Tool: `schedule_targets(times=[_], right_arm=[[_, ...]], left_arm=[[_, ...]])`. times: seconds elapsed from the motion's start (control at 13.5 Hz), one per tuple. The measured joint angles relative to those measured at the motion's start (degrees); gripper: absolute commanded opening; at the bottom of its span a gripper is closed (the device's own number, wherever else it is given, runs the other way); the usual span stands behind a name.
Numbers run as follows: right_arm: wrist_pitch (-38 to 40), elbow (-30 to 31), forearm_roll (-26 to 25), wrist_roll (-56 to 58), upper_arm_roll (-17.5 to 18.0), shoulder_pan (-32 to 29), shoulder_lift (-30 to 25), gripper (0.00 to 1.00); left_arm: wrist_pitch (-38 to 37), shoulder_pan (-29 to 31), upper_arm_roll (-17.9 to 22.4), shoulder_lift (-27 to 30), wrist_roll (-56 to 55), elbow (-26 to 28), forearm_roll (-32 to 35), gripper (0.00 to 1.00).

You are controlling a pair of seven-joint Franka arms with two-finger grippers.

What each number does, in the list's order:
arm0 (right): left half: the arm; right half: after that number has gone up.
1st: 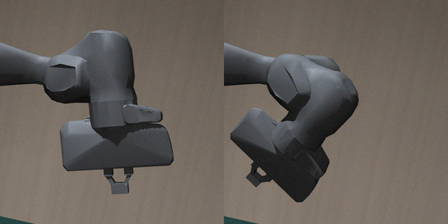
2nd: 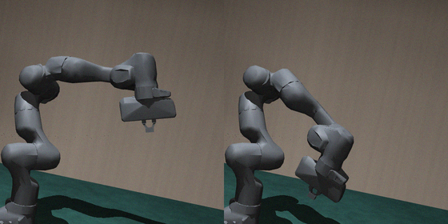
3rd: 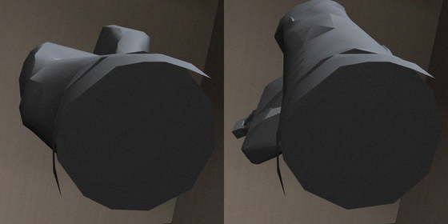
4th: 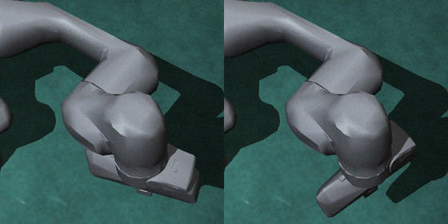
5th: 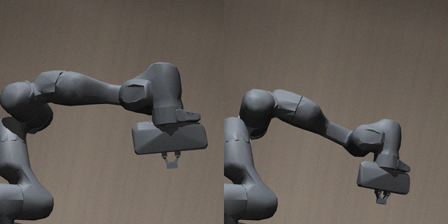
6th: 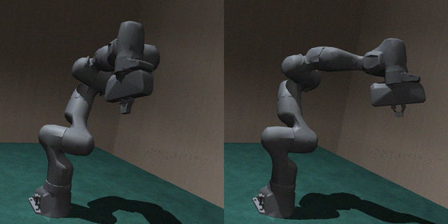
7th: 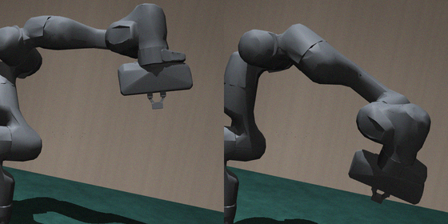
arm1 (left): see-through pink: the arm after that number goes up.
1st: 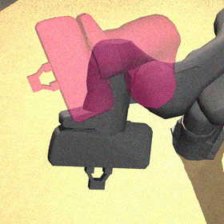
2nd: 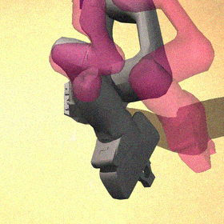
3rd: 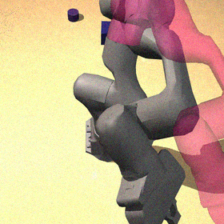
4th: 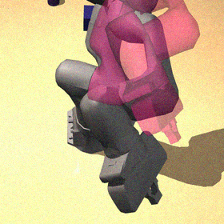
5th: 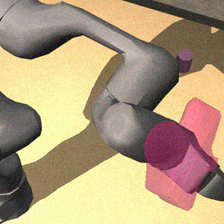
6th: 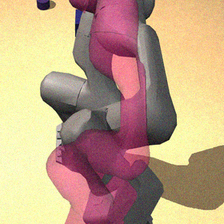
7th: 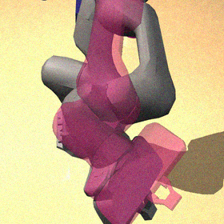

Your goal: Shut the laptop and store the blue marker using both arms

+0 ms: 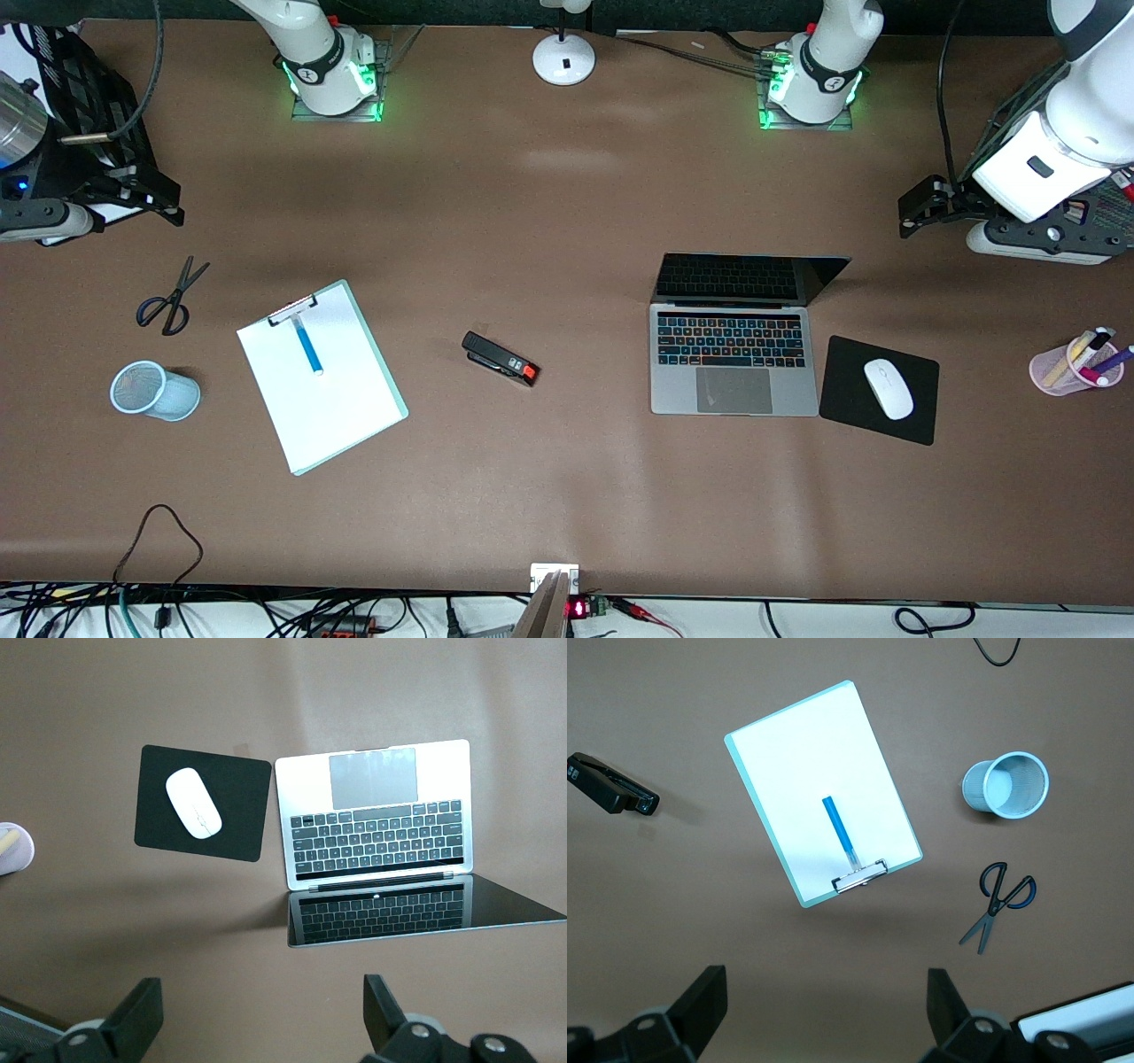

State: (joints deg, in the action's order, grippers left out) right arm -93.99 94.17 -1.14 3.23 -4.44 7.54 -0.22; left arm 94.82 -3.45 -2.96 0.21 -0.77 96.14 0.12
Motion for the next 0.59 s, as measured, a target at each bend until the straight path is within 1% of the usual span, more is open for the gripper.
schedule_targets(times=[0.37,0.52,0.59], right_arm=[[-0.2,-0.4,0.2,0.0,-0.1,0.0,1.1,1.00],[-2.2,0.0,1.0,0.0,-0.2,0.0,3.6,1.00],[-4.4,0.7,1.0,0.0,-0.2,0.0,5.5,1.00]], left_arm=[[0.0,-0.1,0.0,0.0,0.0,0.0,0.0,1.00],[0.0,-0.2,-0.1,-0.2,0.0,0.0,0.0,1.00],[0.1,-0.3,-0.1,-0.5,0.0,-0.2,0.0,1.00]])
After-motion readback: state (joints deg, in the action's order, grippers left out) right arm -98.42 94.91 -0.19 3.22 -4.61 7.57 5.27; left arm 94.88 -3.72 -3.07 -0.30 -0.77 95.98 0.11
